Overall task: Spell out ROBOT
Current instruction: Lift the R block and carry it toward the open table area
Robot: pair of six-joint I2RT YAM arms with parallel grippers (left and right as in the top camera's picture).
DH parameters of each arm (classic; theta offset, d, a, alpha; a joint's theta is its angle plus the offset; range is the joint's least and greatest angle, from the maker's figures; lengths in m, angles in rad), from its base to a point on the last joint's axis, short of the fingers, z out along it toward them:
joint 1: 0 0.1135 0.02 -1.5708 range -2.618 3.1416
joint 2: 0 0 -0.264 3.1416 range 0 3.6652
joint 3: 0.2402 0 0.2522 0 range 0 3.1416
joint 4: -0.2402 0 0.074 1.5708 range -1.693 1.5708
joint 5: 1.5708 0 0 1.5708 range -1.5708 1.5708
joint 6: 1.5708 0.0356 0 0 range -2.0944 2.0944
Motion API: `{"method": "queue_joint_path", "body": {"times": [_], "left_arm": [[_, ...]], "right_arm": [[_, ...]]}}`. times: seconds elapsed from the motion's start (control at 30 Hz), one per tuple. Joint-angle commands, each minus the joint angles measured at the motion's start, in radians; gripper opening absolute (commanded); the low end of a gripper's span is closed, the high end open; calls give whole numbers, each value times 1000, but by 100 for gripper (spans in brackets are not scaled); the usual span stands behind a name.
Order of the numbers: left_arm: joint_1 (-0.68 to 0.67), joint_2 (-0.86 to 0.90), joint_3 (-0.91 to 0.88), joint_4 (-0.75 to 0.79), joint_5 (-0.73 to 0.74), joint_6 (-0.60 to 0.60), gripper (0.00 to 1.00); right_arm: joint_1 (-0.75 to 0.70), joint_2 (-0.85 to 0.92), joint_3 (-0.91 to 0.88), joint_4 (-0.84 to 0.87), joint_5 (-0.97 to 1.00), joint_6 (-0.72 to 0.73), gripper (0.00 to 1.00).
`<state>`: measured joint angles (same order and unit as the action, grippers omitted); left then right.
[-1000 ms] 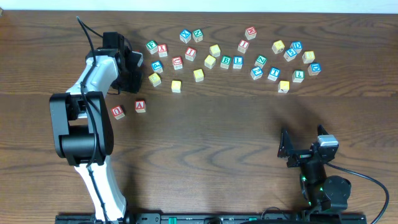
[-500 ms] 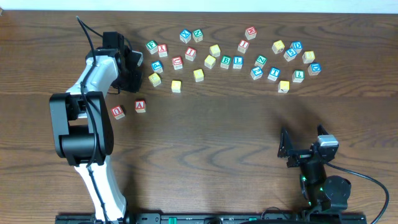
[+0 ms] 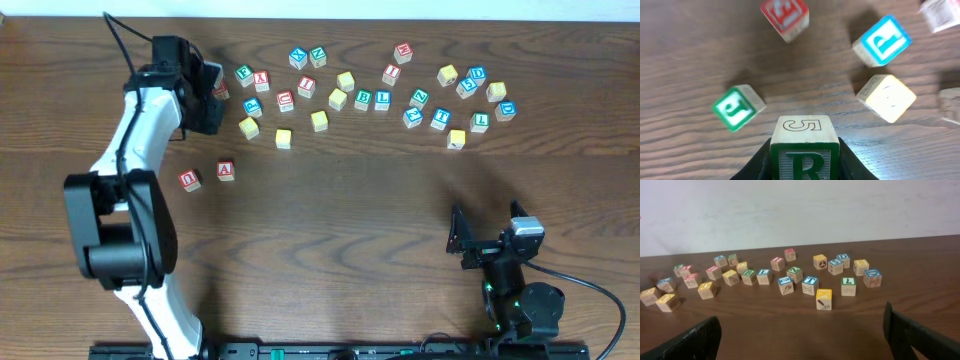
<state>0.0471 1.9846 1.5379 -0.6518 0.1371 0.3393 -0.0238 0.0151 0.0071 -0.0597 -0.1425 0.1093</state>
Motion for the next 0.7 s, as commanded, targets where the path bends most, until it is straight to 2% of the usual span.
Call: {"method": "queue_joint_path", "body": {"times": [0.0, 0.4, 0.57, 0.67], "left_arm": [[3, -85, 18, 3, 13, -29, 21], [-39, -386, 18, -11, 44, -136, 20], [-101, -438, 18, -56, 54, -168, 8], [-137, -433, 17, -104, 53, -173, 8]], "right_arm": [[-6, -4, -2, -3, -6, -10, 99], [-6, -4, -2, -3, -6, -10, 99], [-6, -4, -2, -3, -6, -10, 99], [-6, -4, -2, -3, -6, -10, 99]]}}
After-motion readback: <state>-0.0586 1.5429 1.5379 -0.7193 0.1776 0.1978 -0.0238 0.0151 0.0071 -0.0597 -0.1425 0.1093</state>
